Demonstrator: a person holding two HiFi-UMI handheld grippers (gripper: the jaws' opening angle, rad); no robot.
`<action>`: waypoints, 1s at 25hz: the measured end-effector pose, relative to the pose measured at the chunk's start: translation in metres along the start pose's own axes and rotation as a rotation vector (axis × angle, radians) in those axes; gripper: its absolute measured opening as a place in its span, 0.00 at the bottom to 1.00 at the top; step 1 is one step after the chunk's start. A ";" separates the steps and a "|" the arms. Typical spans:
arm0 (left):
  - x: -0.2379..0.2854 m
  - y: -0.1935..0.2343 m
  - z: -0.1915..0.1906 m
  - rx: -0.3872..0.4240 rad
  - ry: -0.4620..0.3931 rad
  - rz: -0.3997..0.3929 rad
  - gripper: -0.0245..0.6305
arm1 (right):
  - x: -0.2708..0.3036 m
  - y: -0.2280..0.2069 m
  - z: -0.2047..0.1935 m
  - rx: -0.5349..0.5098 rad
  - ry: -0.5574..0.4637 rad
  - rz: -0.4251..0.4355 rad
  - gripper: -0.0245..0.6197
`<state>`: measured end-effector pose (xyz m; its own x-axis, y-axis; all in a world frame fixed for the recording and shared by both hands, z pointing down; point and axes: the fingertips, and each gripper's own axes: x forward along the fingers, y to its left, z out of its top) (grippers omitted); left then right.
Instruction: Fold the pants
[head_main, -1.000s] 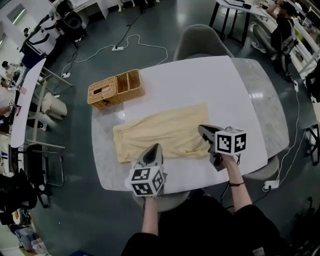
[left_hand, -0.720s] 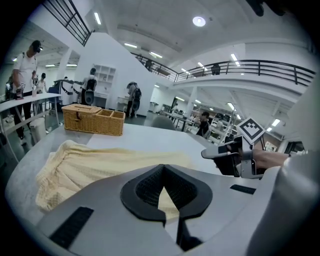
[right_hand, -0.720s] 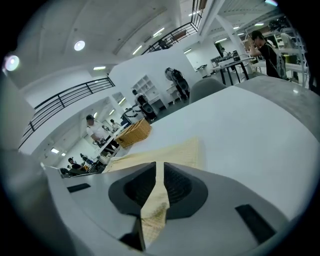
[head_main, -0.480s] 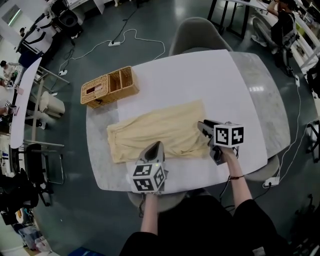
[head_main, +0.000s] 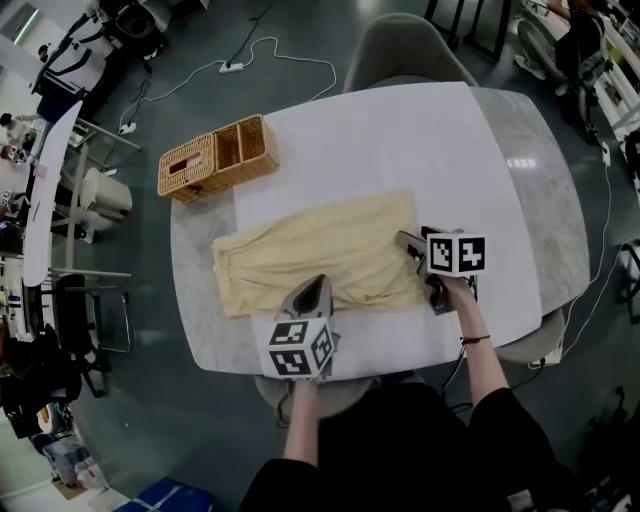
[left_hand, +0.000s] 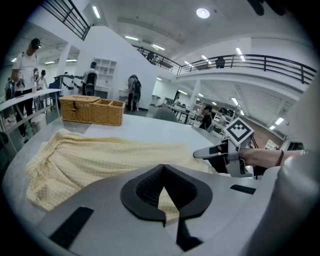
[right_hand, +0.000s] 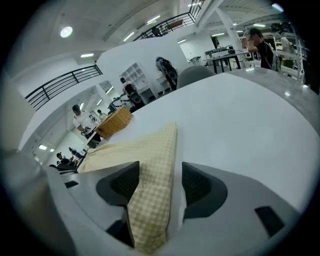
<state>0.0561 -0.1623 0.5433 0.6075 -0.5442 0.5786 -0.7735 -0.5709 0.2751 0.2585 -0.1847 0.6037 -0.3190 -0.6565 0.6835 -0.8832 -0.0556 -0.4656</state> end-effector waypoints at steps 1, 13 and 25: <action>0.000 0.000 -0.001 -0.001 0.003 0.002 0.05 | 0.001 -0.001 -0.001 -0.001 0.007 -0.002 0.39; 0.001 -0.002 -0.003 -0.016 0.001 0.017 0.05 | 0.006 -0.006 -0.006 -0.164 0.068 -0.128 0.38; -0.014 0.009 0.000 -0.024 -0.023 0.067 0.05 | 0.011 0.002 -0.012 -0.181 0.086 -0.138 0.17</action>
<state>0.0407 -0.1595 0.5378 0.5581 -0.5946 0.5788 -0.8165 -0.5180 0.2551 0.2492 -0.1834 0.6170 -0.2125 -0.5853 0.7824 -0.9652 0.0009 -0.2615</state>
